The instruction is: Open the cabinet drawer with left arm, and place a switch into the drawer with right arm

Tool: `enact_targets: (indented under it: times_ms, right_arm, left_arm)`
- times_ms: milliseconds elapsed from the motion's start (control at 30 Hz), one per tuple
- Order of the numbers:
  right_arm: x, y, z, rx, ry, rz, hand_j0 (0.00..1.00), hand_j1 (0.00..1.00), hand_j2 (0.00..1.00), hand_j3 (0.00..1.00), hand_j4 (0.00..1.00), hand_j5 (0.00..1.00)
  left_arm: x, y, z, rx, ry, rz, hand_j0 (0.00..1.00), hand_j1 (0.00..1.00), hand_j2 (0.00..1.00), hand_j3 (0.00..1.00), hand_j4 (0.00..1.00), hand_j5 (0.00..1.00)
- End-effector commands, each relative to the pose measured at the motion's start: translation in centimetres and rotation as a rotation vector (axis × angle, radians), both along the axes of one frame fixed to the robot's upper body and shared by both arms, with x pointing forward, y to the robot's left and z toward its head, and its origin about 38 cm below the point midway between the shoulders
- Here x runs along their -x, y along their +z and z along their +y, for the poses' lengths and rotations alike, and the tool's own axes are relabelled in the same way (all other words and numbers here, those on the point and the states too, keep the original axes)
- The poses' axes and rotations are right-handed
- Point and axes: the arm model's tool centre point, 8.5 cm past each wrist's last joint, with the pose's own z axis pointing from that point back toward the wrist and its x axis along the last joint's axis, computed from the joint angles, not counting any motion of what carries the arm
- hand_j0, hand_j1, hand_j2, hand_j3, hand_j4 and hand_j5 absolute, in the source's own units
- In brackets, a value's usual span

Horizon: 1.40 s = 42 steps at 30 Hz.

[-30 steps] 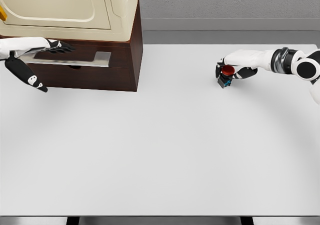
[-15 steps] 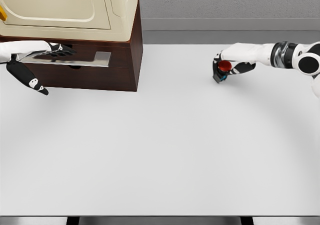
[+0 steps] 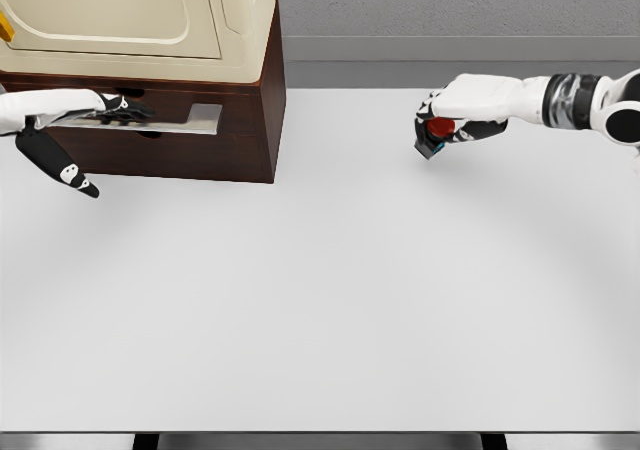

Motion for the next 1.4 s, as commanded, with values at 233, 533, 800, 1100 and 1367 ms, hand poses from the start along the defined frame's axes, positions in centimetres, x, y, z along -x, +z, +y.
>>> enact_targets:
  times_ms: [233, 533, 800, 1100, 1367]
  right_arm:
    - [2.6, 1.4, 1.4, 0.001, 0.107, -0.022, 0.48, 0.48, 0.48, 0.48, 0.48, 0.48]
    - [3.0, 2.0, 2.1, -0.151, 0.127, 0.047, 0.48, 0.48, 0.48, 0.48, 0.48, 0.48]
    - [2.8, 2.5, 2.6, -0.167, 0.136, 0.037, 0.49, 0.49, 0.49, 0.49, 0.49, 0.49]
    - [3.1, 4.0, 3.4, -0.159, 0.171, 0.004, 0.49, 0.49, 0.49, 0.49, 0.49, 0.49]
    - [4.6, 5.6, 5.7, -0.159, 0.238, -0.036, 0.49, 0.49, 0.49, 0.49, 0.49, 0.49]
  left_arm:
    - [1.0, 0.2, -0.5, 0.019, -0.023, 0.018, 1.0, 1.0, 1.0, 1.0, 1.0, 1.0]
    - [2.2, 0.4, 0.1, 0.02, -0.021, 0.031, 1.0, 1.0, 1.0, 1.0, 1.0, 1.0]
    - [2.7, 0.5, 0.6, 0.029, -0.011, 0.044, 1.0, 1.0, 1.0, 1.0, 1.0, 1.0]
    - [3.0, 0.6, 0.8, 0.051, -0.008, 0.056, 1.0, 1.0, 1.0, 1.0, 1.0, 1.0]
    - [3.2, 0.9, 1.1, 0.075, 0.004, 0.068, 1.0, 1.0, 1.0, 1.0, 1.0, 1.0]
